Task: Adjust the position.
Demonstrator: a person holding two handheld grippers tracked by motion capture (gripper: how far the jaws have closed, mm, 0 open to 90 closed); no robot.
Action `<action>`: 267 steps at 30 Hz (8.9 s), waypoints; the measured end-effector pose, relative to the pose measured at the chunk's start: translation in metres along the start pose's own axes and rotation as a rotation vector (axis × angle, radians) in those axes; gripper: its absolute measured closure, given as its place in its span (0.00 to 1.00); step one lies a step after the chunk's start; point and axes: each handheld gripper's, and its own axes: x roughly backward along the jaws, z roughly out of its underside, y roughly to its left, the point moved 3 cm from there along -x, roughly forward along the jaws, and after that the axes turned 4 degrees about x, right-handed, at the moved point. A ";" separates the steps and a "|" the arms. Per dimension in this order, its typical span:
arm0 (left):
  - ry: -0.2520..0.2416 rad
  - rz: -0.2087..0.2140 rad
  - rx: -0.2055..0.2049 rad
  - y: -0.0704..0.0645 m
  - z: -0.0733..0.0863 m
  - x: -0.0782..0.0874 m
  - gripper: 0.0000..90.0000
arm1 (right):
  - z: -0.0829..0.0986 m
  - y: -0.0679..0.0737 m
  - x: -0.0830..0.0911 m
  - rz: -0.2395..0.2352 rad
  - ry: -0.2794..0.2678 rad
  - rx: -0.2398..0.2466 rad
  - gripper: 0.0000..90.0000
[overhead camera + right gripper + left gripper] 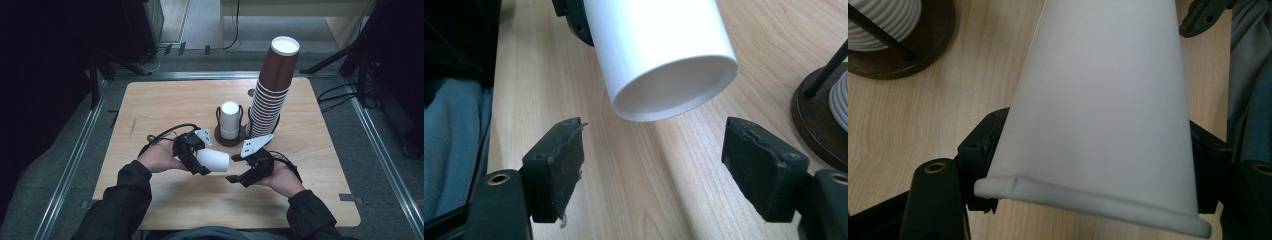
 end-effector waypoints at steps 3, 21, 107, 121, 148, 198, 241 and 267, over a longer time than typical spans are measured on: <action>0.018 -0.001 -0.002 0.000 0.000 -0.004 0.31 | 0.000 0.000 -0.001 0.002 0.012 0.002 0.28; 0.077 0.016 -0.017 -0.009 -0.008 -0.022 0.31 | -0.002 0.003 -0.011 -0.014 0.044 0.035 0.28; -0.321 0.181 0.073 -0.013 0.005 0.017 0.36 | -0.014 0.004 0.002 -0.084 -0.128 0.045 0.26; -0.148 0.048 -0.024 -0.015 -0.002 0.018 0.34 | -0.006 0.001 -0.007 -0.055 -0.026 0.031 0.25; 0.040 -0.013 -0.136 -0.019 -0.022 -0.002 0.33 | -0.004 0.003 -0.027 -0.046 0.040 0.046 0.26; -0.340 0.069 0.082 -0.015 0.001 0.018 0.08 | -0.008 -0.002 -0.011 -0.052 -0.074 0.046 0.38; -0.347 -0.026 0.134 -0.003 0.011 0.026 0.31 | -0.006 -0.005 -0.011 -0.015 -0.011 -0.061 0.24; -0.331 -0.093 0.165 0.019 0.038 0.043 0.30 | 0.001 -0.009 0.007 0.070 -0.043 -0.115 0.24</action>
